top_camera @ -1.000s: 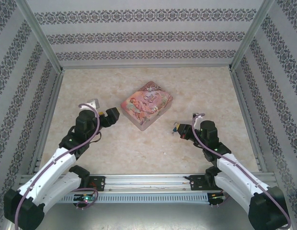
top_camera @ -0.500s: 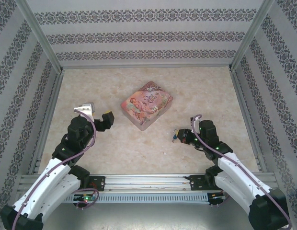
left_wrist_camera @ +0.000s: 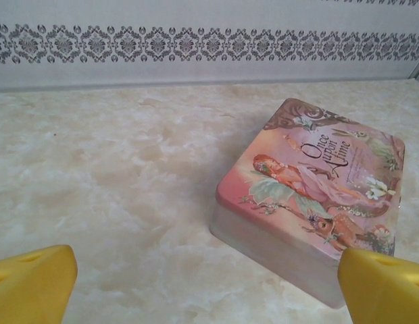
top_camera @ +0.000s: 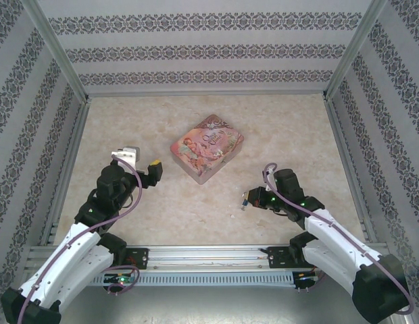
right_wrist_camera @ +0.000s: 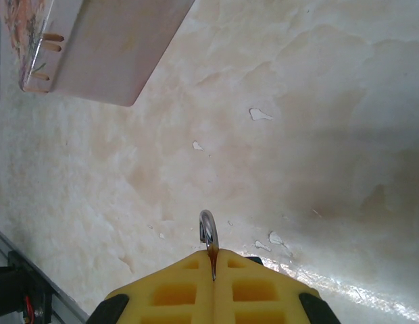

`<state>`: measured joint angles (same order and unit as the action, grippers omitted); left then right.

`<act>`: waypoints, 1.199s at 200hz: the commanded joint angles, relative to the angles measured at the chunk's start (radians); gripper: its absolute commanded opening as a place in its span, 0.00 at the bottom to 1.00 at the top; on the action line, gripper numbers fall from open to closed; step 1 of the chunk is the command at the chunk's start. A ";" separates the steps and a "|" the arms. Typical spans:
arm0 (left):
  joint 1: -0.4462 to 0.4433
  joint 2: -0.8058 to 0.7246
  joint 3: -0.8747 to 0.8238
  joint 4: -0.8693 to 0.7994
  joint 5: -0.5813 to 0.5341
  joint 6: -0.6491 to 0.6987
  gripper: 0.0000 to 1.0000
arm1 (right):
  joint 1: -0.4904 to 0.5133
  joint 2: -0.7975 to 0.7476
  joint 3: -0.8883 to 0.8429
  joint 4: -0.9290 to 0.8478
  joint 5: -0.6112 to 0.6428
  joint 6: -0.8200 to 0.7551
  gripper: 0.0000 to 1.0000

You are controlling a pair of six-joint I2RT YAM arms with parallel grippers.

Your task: Unlock the padlock with the key

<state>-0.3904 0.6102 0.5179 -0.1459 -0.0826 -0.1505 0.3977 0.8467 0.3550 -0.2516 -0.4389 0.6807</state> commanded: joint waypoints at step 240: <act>0.009 -0.024 -0.039 -0.095 0.065 0.317 0.99 | 0.067 0.420 0.156 -0.058 -0.044 -0.081 0.00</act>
<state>-0.3904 0.6018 0.4973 -0.2218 -0.0322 0.1261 0.4564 1.2495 0.4801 -0.3164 -0.4725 0.6205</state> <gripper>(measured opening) 0.993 0.042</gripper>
